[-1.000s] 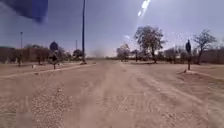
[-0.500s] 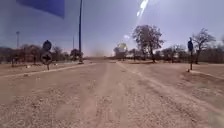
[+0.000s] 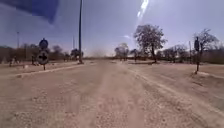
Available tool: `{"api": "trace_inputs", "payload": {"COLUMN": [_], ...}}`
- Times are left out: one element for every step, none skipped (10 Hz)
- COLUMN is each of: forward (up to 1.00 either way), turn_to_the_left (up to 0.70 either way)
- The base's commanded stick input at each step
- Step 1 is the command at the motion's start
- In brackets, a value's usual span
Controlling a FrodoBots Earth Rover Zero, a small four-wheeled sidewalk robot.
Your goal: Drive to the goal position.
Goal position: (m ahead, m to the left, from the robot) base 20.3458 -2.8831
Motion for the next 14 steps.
{"api": "trace_inputs", "payload": {"forward": [1.0,1.0,1.0,1.0,1.0,1.0,1.0,1.0,1.0,1.0,1.0,1.0,1.0,1.0], "turn_to_the_left": [-0.1,0.0,0.0,0.0,0.0,0.0,0.0,0.0,0.0,0.0,0.0,0.0,0.0,0.0]}}
